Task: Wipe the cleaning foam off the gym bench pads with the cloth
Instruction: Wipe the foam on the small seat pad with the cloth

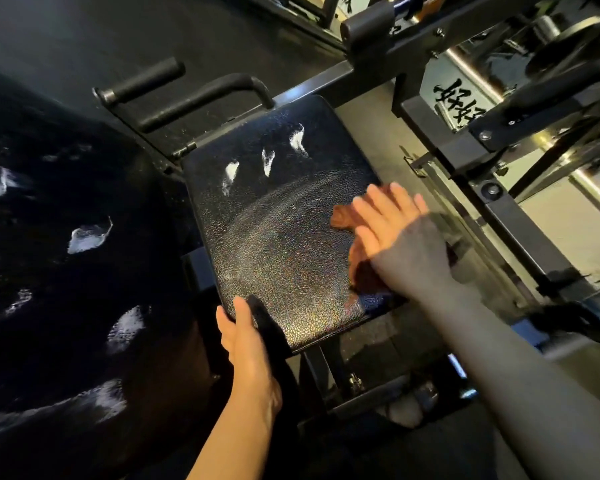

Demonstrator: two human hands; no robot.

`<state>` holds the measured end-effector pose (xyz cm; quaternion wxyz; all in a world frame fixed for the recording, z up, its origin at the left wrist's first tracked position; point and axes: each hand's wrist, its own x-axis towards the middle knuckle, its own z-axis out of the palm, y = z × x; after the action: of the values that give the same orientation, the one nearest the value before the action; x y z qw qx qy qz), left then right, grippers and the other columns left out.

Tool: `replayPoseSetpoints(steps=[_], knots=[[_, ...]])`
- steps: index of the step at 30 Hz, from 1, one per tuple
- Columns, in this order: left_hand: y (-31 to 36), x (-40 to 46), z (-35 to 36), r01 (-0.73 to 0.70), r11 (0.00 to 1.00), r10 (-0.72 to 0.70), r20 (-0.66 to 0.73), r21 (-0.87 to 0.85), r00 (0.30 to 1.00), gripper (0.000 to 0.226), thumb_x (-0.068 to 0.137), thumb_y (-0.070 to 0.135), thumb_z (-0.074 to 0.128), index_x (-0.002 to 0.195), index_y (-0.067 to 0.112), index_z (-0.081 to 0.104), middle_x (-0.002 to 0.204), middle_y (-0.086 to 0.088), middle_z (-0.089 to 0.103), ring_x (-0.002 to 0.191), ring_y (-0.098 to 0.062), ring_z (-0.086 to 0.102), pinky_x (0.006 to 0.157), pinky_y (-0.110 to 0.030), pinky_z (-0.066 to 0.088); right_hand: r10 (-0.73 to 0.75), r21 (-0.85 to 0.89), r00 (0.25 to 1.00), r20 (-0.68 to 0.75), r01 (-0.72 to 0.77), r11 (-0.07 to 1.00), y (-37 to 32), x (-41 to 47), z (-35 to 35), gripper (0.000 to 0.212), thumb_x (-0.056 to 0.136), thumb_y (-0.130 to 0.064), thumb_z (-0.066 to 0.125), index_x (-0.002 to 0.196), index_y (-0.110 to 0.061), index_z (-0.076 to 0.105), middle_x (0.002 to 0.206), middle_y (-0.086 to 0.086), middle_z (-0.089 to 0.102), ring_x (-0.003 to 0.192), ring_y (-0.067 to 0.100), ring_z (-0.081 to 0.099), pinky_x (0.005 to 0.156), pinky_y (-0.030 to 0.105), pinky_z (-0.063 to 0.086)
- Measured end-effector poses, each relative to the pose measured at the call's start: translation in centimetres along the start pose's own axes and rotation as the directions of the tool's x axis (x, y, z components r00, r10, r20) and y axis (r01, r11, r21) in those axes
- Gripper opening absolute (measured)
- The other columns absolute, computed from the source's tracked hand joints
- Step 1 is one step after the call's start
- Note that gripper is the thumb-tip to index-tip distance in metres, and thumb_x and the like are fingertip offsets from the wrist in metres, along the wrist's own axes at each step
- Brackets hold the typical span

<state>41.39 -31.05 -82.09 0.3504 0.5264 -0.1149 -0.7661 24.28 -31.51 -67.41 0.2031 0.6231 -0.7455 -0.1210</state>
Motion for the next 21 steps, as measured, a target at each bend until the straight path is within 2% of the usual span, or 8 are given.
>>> replayPoseSetpoints(steps=[3,6,9,11,12,16,18,21], knots=[[-0.9,1.0,-0.5,-0.022,0.997,0.024,0.036,-0.073,0.999,0.097,0.056,0.090,0.046,0.142,0.053,0.022,0.157,0.010,0.023,0.142,-0.024,0.028,0.114,-0.055,0.026,0.203,0.090,0.979,0.015,-0.203,0.975,0.5,1.7,0.0,0.053,0.095,-0.037,0.030,0.140,-0.014,0.046,0.149,0.012,0.040,0.136,0.038,0.033,0.111,0.051,0.031],[-2.5,2.3,-1.0,0.019,0.988,0.002,0.139,-0.151,0.990,0.111,0.049,0.100,0.045,0.143,0.043,0.034,0.155,0.010,0.028,0.142,-0.020,0.030,0.114,-0.052,0.026,0.123,-0.012,0.992,-0.039,-0.124,0.992,-2.2,1.0,0.4,0.050,0.090,-0.033,0.036,0.130,-0.007,0.051,0.134,0.016,0.050,0.125,0.039,0.042,0.101,0.048,0.038],[-0.1,-0.3,-0.9,0.111,0.949,-0.033,0.258,-0.295,0.966,0.075,0.073,0.076,0.057,0.134,0.033,0.052,0.141,0.005,0.053,0.126,-0.012,0.053,0.107,-0.042,0.036,-0.019,-0.003,1.000,-0.009,0.019,1.000,-7.9,-1.1,1.5,0.046,0.086,-0.031,0.042,0.124,-0.009,0.051,0.128,0.012,0.051,0.122,0.034,0.043,0.099,0.045,0.032],[1.0,-1.5,-0.8,0.116,0.931,-0.012,0.291,-0.345,0.957,0.048,0.092,0.060,0.039,0.108,0.025,0.066,0.107,0.002,0.073,0.101,-0.010,0.067,0.090,-0.033,0.047,-0.135,0.059,0.990,0.049,0.132,0.990,-12.5,-2.9,2.7,0.052,0.088,-0.030,0.044,0.134,-0.007,0.048,0.141,0.012,0.046,0.134,0.033,0.036,0.111,0.046,0.024],[1.1,-1.5,-1.1,0.133,0.923,-0.015,0.311,-0.361,0.950,0.048,0.096,0.057,0.031,0.104,0.026,0.067,0.105,0.002,0.074,0.103,-0.014,0.066,0.090,-0.034,0.047,-0.209,0.070,0.975,0.068,0.205,0.976,-14.2,-3.7,3.3,0.053,0.088,-0.031,0.046,0.136,-0.008,0.048,0.144,0.011,0.045,0.137,0.031,0.034,0.114,0.045,0.021],[1.6,-0.9,-2.5,0.243,0.846,-0.085,0.331,-0.475,0.940,0.056,0.096,0.061,0.024,0.130,0.030,0.056,0.129,-0.004,0.063,0.121,-0.025,0.055,0.104,-0.048,0.038,-0.414,0.095,0.910,0.025,0.410,0.907,-14.6,-3.5,3.7,0.050,0.083,-0.036,0.062,0.128,-0.017,0.059,0.137,0.004,0.055,0.132,0.025,0.044,0.114,0.041,0.026],[1.6,-1.3,-2.2,0.230,0.845,-0.068,0.330,-0.483,0.942,0.055,0.098,0.059,0.024,0.127,0.027,0.059,0.129,-0.006,0.062,0.121,-0.024,0.055,0.102,-0.047,0.040,-0.417,0.090,0.909,0.007,0.415,0.905,-12.6,-2.4,2.2,0.039,0.080,-0.027,0.064,0.118,-0.019,0.063,0.126,-0.001,0.061,0.123,0.022,0.051,0.106,0.041,0.037],[1.8,-1.9,-1.4,0.208,0.846,-0.039,0.332,-0.491,0.942,0.051,0.100,0.055,0.024,0.113,0.022,0.062,0.132,-0.009,0.060,0.122,-0.024,0.055,0.112,-0.048,0.032,-0.216,-0.066,0.976,0.028,0.217,0.974,-6.7,0.6,0.9,0.026,0.079,-0.016,0.061,0.105,-0.020,0.058,0.107,-0.003,0.057,0.104,0.020,0.048,0.086,0.037,0.040]])
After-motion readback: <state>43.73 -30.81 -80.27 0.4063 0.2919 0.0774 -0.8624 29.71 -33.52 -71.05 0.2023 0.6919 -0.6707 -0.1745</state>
